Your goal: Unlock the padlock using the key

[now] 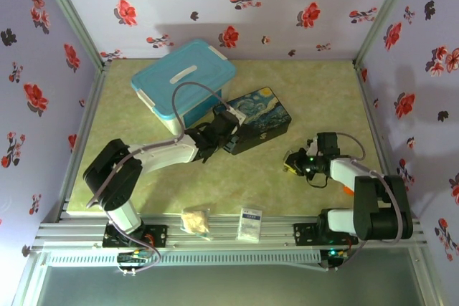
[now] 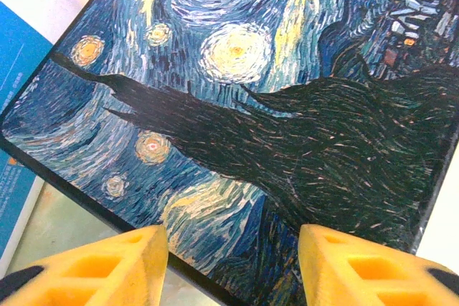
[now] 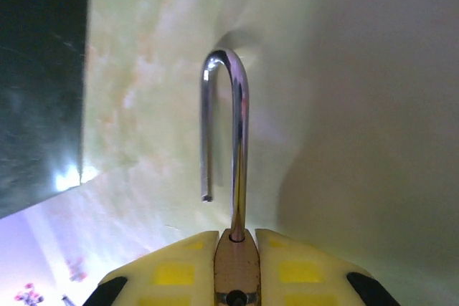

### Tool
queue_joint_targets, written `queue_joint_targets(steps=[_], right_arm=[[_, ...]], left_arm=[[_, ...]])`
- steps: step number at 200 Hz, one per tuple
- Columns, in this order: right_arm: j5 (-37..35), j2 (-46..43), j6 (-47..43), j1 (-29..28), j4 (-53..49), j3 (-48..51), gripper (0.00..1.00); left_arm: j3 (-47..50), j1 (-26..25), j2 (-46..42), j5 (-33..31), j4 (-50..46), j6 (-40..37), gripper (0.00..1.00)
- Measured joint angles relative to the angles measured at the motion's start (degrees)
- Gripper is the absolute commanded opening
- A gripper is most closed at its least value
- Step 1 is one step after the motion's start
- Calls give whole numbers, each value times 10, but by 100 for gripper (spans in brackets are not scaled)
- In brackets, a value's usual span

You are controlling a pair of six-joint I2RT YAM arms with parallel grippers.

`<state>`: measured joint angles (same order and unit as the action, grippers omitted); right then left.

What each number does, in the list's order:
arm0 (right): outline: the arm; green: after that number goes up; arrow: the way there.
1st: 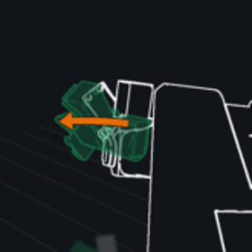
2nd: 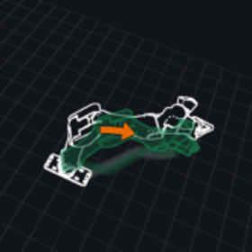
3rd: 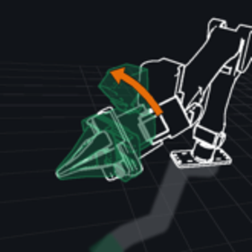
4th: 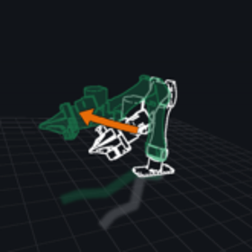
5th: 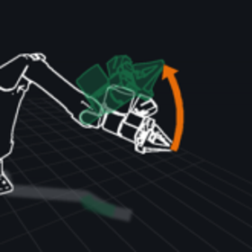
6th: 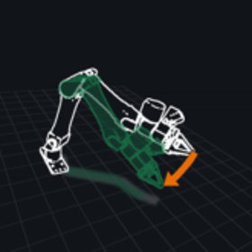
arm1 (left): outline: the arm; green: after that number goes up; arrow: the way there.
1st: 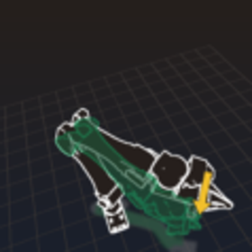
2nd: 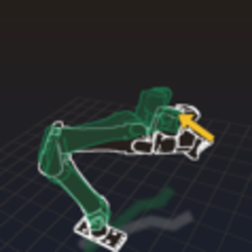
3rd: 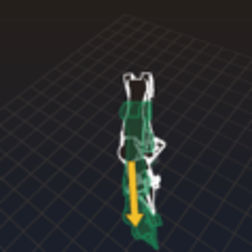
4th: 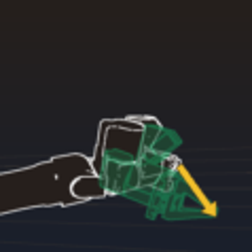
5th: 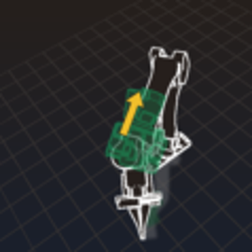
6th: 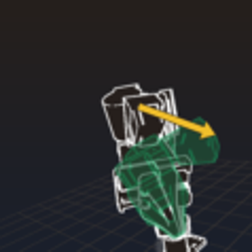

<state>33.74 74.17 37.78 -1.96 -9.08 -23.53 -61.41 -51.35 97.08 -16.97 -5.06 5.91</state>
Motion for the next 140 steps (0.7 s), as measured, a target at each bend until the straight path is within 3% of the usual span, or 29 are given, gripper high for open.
queue_joint_targets(steps=[66, 84, 119, 140], right_arm=[[-75, 1, -41, -8, -90, -45, 22], [-107, 5, -52, -20, -113, -60, 31], [-152, 24, -68, -47, -147, -92, 30], [-195, 30, -78, -73, -170, -111, 32]], left_arm=[[8, 8, -11, 0, -2, 2, 64], [8, 14, -12, 1, -4, 4, 65], [8, 47, -16, 4, -15, 13, 66], [10, 58, -28, 3, -27, 18, 73]])
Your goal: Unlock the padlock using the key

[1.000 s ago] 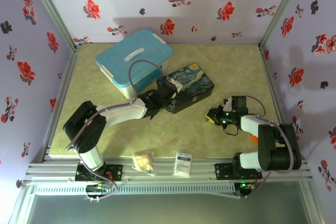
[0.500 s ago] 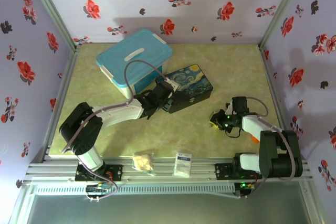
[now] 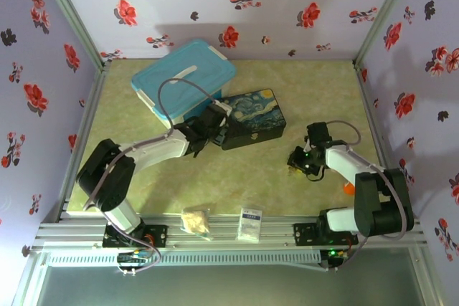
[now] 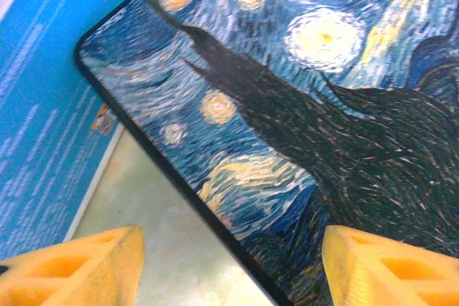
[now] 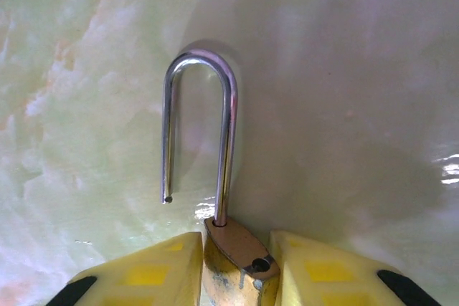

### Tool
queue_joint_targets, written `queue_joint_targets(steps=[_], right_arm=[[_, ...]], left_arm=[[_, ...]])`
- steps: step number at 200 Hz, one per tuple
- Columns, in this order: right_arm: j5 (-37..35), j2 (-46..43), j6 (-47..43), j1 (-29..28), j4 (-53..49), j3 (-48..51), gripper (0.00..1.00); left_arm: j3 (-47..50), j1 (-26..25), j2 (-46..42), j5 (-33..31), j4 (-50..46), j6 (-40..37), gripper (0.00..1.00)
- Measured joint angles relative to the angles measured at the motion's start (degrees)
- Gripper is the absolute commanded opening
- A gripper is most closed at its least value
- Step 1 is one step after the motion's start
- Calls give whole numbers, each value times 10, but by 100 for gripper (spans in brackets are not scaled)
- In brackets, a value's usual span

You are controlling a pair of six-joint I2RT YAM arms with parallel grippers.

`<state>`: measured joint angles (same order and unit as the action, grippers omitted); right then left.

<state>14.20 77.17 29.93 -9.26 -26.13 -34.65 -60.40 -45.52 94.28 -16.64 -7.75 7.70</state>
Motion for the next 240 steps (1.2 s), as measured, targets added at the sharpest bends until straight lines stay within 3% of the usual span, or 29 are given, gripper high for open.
queue_joint_targets(steps=[48, 87, 121, 133, 141, 159, 167, 189, 209, 240], right_arm=[[-109, 18, -15, -50, -55, -48, 35], [-152, 26, -24, -64, -74, -59, 36], [-152, -16, -29, -67, -76, -60, 48], [-148, -47, -31, -68, -73, -61, 55], [-147, -64, -33, -68, -71, -65, 65], [-146, -89, -40, -69, -69, -82, 99], [-149, -98, -44, -69, -65, -88, 99], [-173, -136, -62, -69, -41, -91, 99], [-217, -184, -91, -66, 12, -67, 99], [-263, -222, -129, -12, 127, 21, 99]], left_arm=[[39, -11, -97, 3, -2, 25, 76], [103, -14, -192, 10, 0, 66, 79], [151, -12, -268, 16, 0, 85, 82], [160, -11, -279, 18, 2, 90, 83], [167, -11, -284, 20, 3, 95, 84], [188, -10, -300, 23, 4, 107, 94], [199, -7, -312, 23, 3, 115, 100], [231, 24, -363, 6, -2, 124, 100], [281, 82, -421, -14, 17, 126, 100], [343, 142, -455, -62, 43, 123, 100]])
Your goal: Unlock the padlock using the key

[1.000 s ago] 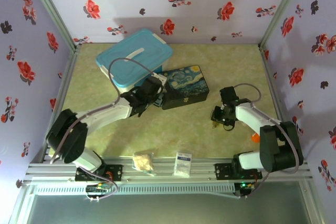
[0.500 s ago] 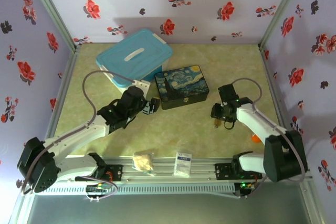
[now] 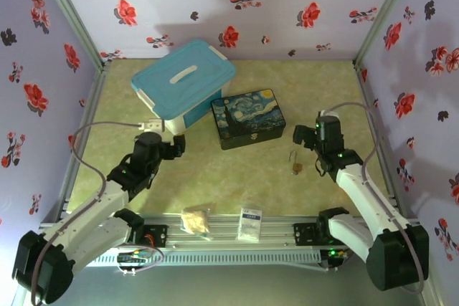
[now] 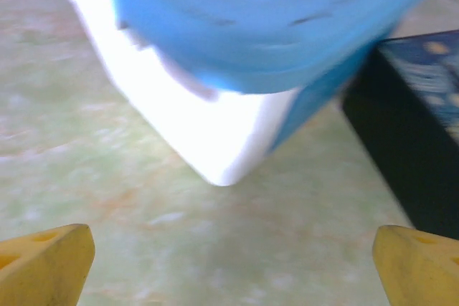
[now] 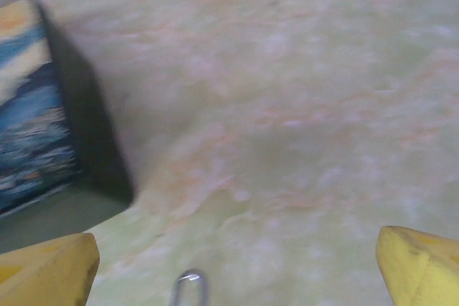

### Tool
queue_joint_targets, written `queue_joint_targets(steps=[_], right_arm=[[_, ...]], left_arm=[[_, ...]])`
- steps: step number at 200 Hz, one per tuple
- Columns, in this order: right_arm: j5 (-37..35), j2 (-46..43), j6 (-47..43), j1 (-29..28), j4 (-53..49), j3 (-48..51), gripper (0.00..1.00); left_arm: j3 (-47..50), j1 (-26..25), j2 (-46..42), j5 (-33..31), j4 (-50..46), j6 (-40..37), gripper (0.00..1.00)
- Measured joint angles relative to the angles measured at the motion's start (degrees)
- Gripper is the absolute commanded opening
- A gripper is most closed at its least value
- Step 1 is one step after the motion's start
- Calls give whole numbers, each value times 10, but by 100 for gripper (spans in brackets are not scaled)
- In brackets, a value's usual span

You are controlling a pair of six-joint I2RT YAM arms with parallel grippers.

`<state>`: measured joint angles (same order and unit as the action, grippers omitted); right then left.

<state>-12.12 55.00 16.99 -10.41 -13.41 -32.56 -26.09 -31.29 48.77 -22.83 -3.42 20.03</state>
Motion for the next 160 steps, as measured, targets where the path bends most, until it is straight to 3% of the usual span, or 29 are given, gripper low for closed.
queue_joint_targets(steps=[49, 84, 104, 133, 160], right_arm=[[-40, 22, -94, 32, 189, 126, 99], [-41, 96, -126, 36, 324, 154, 99], [-40, 140, -136, 37, 409, 155, 99], [-42, 202, -143, 52, 496, 151, 99], [-30, 248, -134, 79, 534, 130, 99]], left_arm=[[10, 7, 38, -115, 52, -61, 100], [11, 53, 104, -141, 156, -163, 100], [20, 116, 140, -113, 208, -193, 100], [69, 240, 184, -32, 330, -177, 100], [90, 276, 269, 15, 408, -170, 100]])
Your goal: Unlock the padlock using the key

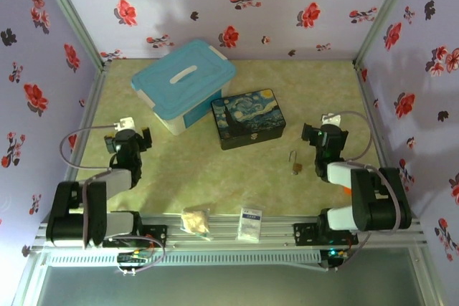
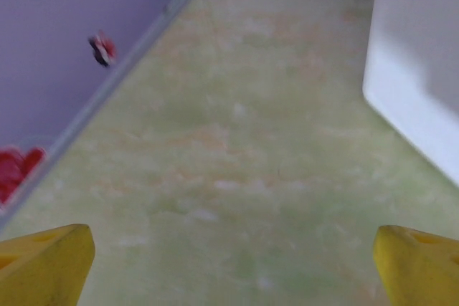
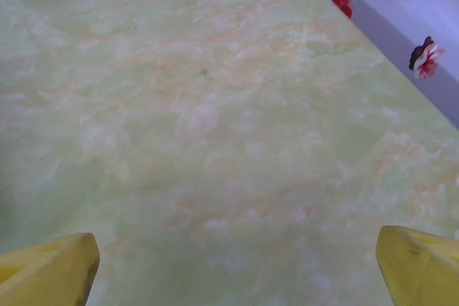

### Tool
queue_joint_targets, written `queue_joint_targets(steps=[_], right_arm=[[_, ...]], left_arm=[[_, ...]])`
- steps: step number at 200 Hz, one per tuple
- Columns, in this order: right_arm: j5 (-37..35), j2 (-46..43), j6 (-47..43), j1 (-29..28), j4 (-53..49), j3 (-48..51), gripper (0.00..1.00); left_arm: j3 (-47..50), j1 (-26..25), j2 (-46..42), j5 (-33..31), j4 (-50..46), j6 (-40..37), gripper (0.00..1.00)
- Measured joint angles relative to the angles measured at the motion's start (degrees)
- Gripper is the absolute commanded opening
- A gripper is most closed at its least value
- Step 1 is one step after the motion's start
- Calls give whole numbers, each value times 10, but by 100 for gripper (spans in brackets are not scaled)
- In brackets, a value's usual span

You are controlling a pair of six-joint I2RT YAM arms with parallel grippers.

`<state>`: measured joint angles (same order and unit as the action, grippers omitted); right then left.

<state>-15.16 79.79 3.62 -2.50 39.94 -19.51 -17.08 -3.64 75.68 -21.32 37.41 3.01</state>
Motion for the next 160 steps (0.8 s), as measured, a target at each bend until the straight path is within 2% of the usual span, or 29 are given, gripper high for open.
queue_joint_targets(steps=[33, 48, 160], right_arm=[[18, 77, 11, 15, 91, -3, 99], [23, 97, 14, 15, 95, -3, 99], [39, 97, 15, 15, 96, -22, 99]], left_arm=[[-13, 14, 92, 29, 102, 0, 100], [-14, 17, 122, 36, 124, 0, 100], [-35, 18, 128, 45, 144, 0, 100]])
